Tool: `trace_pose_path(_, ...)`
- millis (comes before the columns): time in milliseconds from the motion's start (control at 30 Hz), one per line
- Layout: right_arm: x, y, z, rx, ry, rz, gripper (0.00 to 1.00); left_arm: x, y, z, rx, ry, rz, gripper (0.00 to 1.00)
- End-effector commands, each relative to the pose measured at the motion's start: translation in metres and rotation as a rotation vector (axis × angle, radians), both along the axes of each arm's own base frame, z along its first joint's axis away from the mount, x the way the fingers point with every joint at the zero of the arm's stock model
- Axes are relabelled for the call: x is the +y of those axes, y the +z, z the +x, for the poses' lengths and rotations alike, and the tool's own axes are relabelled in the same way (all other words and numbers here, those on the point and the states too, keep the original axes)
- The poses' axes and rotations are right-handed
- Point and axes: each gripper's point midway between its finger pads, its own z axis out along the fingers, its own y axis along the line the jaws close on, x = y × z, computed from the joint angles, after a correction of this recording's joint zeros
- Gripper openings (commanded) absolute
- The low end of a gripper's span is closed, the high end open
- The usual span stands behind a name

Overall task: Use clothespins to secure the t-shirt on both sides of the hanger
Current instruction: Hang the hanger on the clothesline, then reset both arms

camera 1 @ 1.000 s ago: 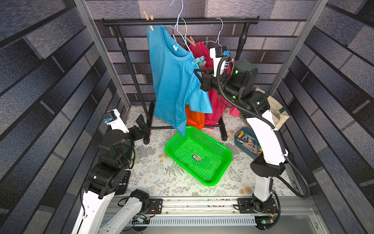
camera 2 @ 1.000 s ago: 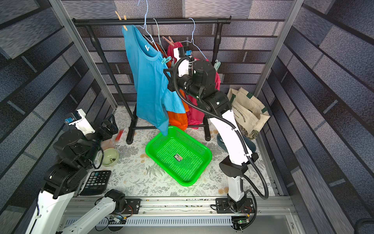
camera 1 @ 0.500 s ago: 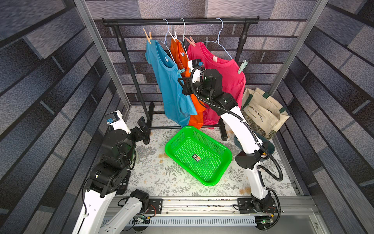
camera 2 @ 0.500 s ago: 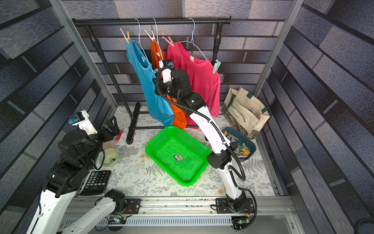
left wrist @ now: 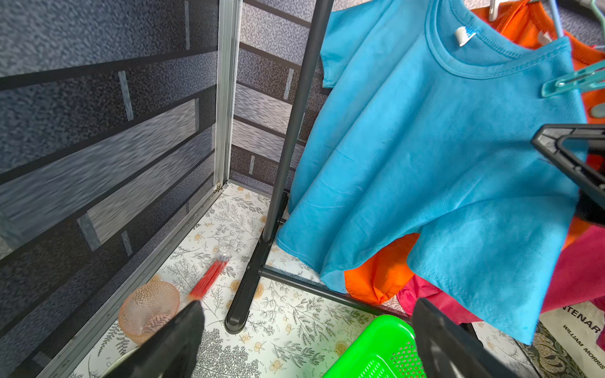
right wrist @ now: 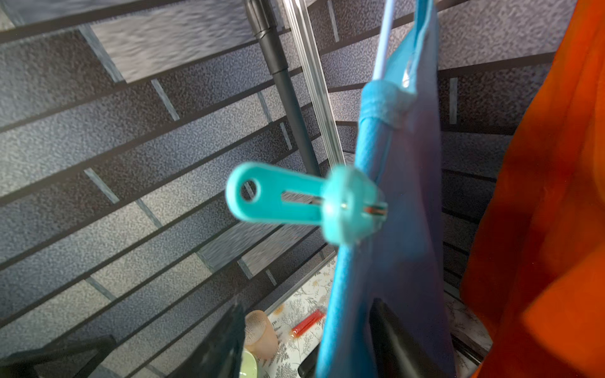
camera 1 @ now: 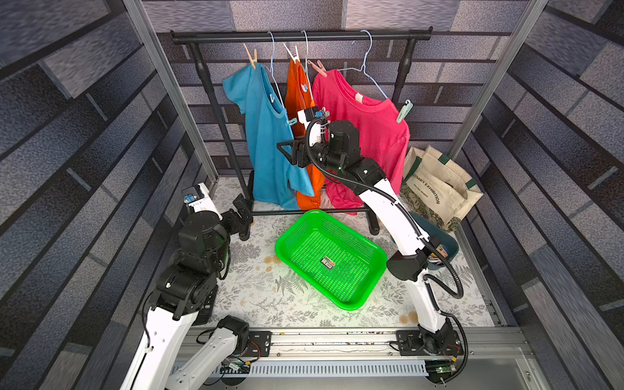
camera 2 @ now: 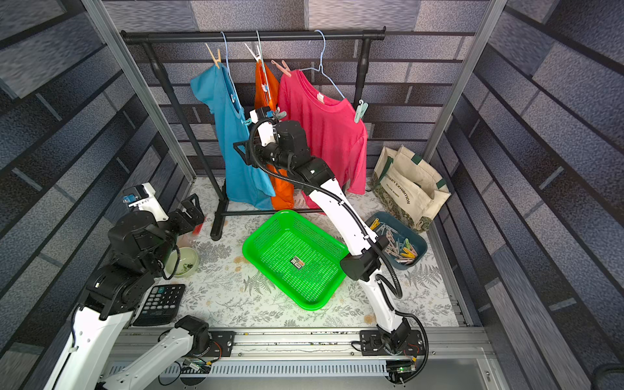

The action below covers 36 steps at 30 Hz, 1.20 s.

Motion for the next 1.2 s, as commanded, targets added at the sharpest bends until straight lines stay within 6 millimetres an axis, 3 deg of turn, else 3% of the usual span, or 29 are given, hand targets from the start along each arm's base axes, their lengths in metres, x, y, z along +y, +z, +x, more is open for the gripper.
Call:
trace_pose_path(0, -0.022, 0.023, -0.031, -0.030, 0.020, -0.041, 0.67, -0.001, -0.006, 0.003, 0.024, 0.002, -0.021, 1.00)
trace_pose_path(333, -0.102, 0.032, -0.079, -0.120, -0.103, -0.126, 0.68, -0.015, -0.022, 0.014, 0.072, -0.052, -0.053, 1.00)
trace_pose_path(467, -0.144, 0.018, -0.097, -0.146, -0.196, -0.141, 0.69, -0.021, -0.028, 0.017, 0.088, -0.074, -0.061, 1.00)
trace_pose_path(733, -0.227, -0.064, -0.111, -0.114, -0.457, -0.348, 0.71, -0.021, -0.038, 0.021, 0.107, -0.067, -0.056, 1.00)
trace_pose_path(933, -0.297, -0.125, -0.116, -0.109, -0.729, -0.449, 0.84, 0.007, -0.040, 0.007, -0.029, 0.059, -0.023, 1.00)
trace_pose_path(967, -0.306, -0.150, -0.114, -0.090, -0.767, -0.508, 1.00, 0.012, -0.041, 0.004, -0.071, 0.074, -0.009, 1.00)
trace_pose_path(1000, -0.314, -0.159, -0.114, -0.084, -0.803, -0.536, 1.00, 0.016, -0.038, 0.001, -0.115, 0.086, 0.000, 1.00)
trace_pose_path(1167, -0.355, -0.193, -0.108, -0.005, -0.998, -0.556, 1.00, 0.053, -0.063, -0.019, -0.140, 0.281, 0.025, 1.00)
